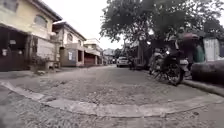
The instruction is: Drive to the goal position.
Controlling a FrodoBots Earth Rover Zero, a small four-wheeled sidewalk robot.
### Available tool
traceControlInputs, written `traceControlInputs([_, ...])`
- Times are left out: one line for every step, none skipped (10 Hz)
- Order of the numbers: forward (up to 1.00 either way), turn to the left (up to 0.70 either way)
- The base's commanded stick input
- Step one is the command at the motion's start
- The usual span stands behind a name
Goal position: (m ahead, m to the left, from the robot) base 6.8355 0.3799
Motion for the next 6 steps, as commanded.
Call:
traceControlInputs([1.0,0.0])
traceControlInputs([1.0,0.0])
traceControlInputs([1.0,0.0])
traceControlInputs([1.0,0.25])
traceControlInputs([1.0,0.27])
traceControlInputs([1.0,0.27])
